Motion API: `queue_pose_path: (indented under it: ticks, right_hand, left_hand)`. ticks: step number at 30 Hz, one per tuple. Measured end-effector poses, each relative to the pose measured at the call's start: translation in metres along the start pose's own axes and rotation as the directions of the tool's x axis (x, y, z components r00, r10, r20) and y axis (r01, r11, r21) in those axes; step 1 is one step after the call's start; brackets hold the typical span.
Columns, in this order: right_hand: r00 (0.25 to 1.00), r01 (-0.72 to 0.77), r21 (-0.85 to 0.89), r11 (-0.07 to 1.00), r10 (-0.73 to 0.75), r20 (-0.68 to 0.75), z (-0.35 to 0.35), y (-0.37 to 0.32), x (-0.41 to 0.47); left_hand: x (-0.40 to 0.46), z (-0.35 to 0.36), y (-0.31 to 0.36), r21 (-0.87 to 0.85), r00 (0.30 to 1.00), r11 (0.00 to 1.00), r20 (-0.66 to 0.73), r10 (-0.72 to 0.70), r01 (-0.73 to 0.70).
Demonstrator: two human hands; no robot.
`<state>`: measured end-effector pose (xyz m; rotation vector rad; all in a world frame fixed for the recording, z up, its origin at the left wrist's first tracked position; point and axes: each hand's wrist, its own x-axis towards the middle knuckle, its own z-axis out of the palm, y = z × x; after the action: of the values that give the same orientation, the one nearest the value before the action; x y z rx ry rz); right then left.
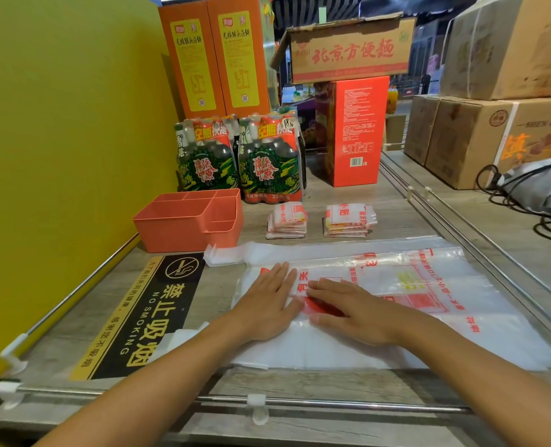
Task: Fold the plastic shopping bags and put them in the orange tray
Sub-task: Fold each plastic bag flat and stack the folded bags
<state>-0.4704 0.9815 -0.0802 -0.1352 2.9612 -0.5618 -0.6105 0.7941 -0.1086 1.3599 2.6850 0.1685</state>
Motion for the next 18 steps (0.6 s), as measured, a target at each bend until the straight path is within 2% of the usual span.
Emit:
queue_pose_path:
  ticks: [7,10,13,15,18]
  right_hand:
    - [1.0,-0.002,-0.029,1.0,0.002,-0.004,-0.001,-0.005,-0.003]
    - [1.0,-0.023,-0.022,0.999,0.023,0.005,-0.002,-0.008,-0.006]
    - [0.999,-0.036,-0.022,0.999,0.036,0.015,-0.005,-0.012,-0.009]
    - [0.999,-0.04,-0.023,0.999,0.041,0.018,-0.006,-0.013,-0.01]
    - [1.0,-0.031,-0.029,0.999,0.031,0.005,-0.007,-0.013,-0.01]
  left_hand:
    - [-0.002,-0.01,0.005,-0.044,0.998,0.999,0.055,-0.006,0.009]
    - [-0.005,-0.017,0.006,-0.217,0.998,0.975,-0.03,-0.047,0.04]
    - [-0.003,-0.018,0.007,-0.343,0.964,0.927,-0.154,-0.216,0.153]
    - [0.0,-0.02,0.014,-0.552,0.912,0.808,-0.189,-0.364,0.208]
    - [0.004,-0.027,0.024,-0.876,0.804,0.464,-0.18,-0.566,0.131]
